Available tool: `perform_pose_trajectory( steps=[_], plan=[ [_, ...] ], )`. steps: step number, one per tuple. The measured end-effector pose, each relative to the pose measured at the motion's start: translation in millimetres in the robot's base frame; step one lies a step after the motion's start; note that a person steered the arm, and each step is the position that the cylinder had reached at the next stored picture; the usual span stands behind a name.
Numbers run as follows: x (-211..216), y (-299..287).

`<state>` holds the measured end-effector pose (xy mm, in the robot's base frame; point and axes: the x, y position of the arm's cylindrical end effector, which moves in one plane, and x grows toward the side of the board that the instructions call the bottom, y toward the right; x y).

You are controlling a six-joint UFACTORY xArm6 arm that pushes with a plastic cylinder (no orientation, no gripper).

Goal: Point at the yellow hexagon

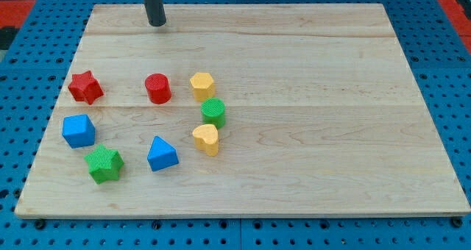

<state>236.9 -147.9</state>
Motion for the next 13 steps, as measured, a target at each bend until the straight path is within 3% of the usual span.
perform_pose_trajectory(
  steps=[11, 13],
  plan=[
    [-10.8, 18.5],
    [13.3, 55.8]
  ],
)
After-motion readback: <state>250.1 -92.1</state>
